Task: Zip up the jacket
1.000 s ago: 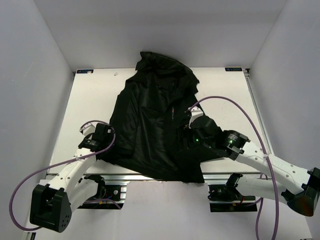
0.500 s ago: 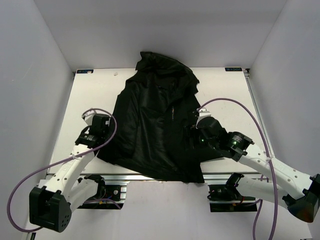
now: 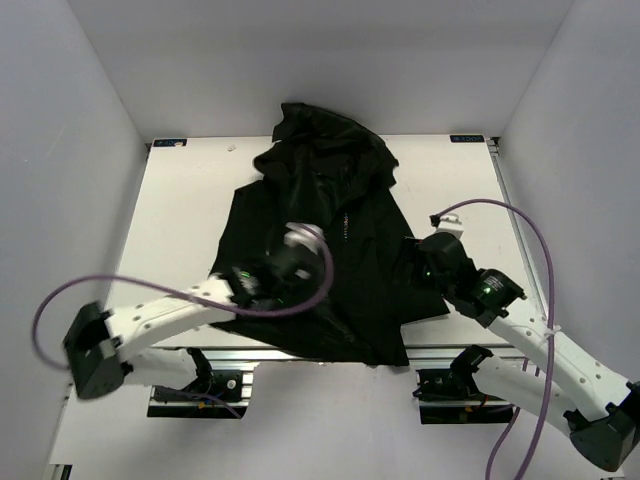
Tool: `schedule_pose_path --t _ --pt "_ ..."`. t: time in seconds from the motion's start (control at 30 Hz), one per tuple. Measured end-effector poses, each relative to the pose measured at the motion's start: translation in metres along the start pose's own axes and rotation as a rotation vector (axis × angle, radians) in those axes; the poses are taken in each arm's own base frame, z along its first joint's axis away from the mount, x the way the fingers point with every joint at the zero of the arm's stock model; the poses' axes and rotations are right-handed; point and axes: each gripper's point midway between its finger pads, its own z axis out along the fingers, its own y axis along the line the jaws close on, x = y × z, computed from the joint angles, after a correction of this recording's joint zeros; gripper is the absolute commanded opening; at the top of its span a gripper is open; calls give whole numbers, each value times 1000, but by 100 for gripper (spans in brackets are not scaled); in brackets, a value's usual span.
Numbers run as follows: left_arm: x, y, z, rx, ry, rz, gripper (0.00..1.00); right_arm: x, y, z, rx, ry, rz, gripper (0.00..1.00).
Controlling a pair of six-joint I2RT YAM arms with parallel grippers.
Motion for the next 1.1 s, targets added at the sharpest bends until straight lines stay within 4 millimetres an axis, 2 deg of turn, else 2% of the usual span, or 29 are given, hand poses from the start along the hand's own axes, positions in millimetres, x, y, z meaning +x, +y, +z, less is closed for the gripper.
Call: schedule_pose_path --t 0.07,0.13,0.23,0.27,0.33,0.37,0.43,0.5,0.53,0.63,0.67,0.7,0.77,0.87,0.9,0.97,1.0,1.07,1.1 --pt "41 -40 2 53 100 144 0 0 -12 5 37 0 28 89" --pt "92 -72 1 82 217 298 0 6 -20 11 56 18 45 89" --pt "157 -88 -1 64 355 467 0 20 -23 19 41 60 32 89" --pt "172 -86 -1 43 393 502 33 24 -22 20 31 75 22 89" --pt "186 -73 -1 -11 439 529 95 27 -17 23 0 94 -4 89" --pt "184 -67 -2 -38 440 527 98 27 -13 23 -24 99 -20 89" --pt "171 -63 -5 -71 407 489 98 28 -5 25 -69 110 -48 89" --pt "146 -68 -11 -60 341 430 98 31 4 26 -123 129 -77 89" --pt "132 -72 -15 -43 305 395 98 33 8 27 -145 138 -90 89" --pt "72 -73 -23 11 167 228 98 44 16 33 -198 185 -118 90" --pt "47 -67 -21 23 110 153 98 50 17 37 -208 206 -126 89" --pt "18 -51 -17 13 41 68 98 56 18 42 -215 232 -136 89" --pt "-19 -19 -6 -28 -61 -42 98 70 16 53 -207 293 -150 88" --pt "-50 29 19 -131 -146 -134 98 88 12 75 -166 374 -167 77" --pt "-55 40 31 -153 -151 -151 98 93 10 82 -148 395 -173 63" --pt "-62 55 57 -183 -154 -171 98 98 5 95 -103 417 -186 48" --pt "-63 63 70 -199 -148 -180 98 96 4 103 -82 414 -189 32" --pt "-61 81 97 -227 -127 -200 98 88 5 119 -42 404 -199 17" --pt "-57 93 112 -241 -106 -213 98 83 6 127 -27 397 -203 13"
